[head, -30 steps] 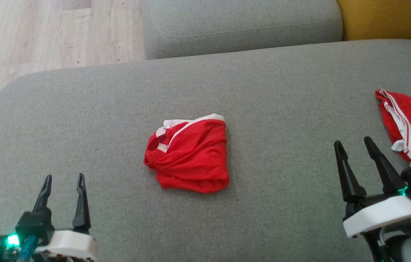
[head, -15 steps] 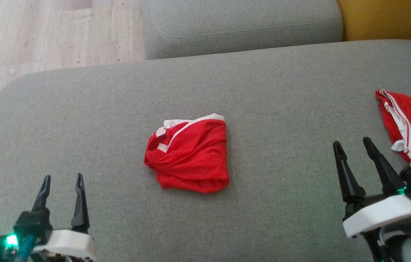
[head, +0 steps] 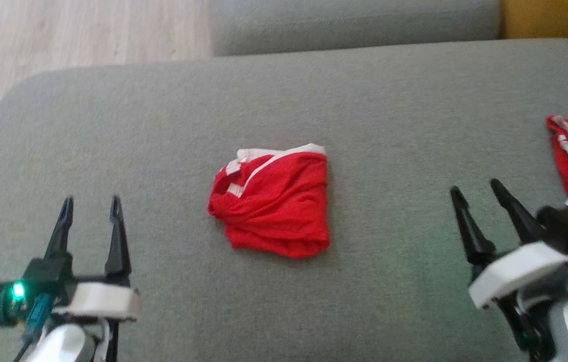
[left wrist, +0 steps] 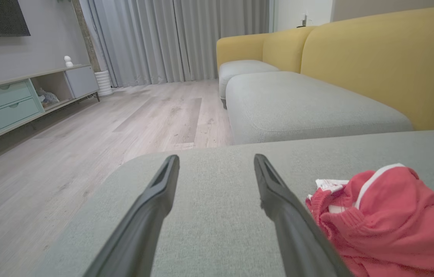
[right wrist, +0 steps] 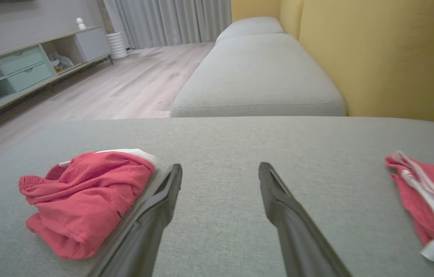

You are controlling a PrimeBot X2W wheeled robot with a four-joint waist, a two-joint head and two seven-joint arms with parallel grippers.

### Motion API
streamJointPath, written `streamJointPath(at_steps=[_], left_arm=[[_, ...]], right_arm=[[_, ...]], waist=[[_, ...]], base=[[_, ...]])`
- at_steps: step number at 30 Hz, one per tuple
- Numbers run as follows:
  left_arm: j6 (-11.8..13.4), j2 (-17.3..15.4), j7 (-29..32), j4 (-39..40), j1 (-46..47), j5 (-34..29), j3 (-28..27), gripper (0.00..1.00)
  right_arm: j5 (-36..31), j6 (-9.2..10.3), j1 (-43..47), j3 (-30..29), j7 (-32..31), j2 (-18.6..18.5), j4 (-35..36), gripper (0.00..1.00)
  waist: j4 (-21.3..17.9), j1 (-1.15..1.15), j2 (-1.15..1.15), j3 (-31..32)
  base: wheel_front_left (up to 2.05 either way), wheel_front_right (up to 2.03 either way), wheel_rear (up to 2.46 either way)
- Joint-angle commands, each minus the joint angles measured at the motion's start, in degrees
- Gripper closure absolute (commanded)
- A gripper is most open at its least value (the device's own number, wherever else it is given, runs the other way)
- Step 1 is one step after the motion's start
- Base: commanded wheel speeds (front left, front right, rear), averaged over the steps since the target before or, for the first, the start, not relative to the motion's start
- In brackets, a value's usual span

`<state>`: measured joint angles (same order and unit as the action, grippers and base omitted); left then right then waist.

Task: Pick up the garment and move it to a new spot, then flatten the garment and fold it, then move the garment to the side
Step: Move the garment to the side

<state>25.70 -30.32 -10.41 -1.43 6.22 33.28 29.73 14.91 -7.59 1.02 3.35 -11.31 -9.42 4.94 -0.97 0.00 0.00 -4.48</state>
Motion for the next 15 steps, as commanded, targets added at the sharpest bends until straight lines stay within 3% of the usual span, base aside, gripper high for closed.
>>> streamJointPath(at_steps=[1,7,15], left_arm=[[-0.12,-0.80,-0.62,1.77,4.63,-0.85,-1.92,0.00],[-0.30,1.72,-1.86,1.49,9.18,-1.73,-1.79,0.00],[-2.68,5.80,-4.25,-0.29,12.68,-3.38,-2.03,0.00]], right_arm=[[1.14,0.10,-4.38,2.76,-0.30,-1.52,0.42,0.00],[3.89,0.10,-10.93,10.32,-1.66,-2.73,-7.11,0.00],[10.65,0.10,-21.54,18.77,-2.79,0.93,-22.93,0.00]], waist=[[2.40,0.00,0.00,-2.55],[6.10,0.00,0.00,-6.76],[10.91,0.00,0.00,-10.14]], base=[[0.00,0.00,0.00],[0.00,0.00,0.00],[0.00,0.00,0.00]])
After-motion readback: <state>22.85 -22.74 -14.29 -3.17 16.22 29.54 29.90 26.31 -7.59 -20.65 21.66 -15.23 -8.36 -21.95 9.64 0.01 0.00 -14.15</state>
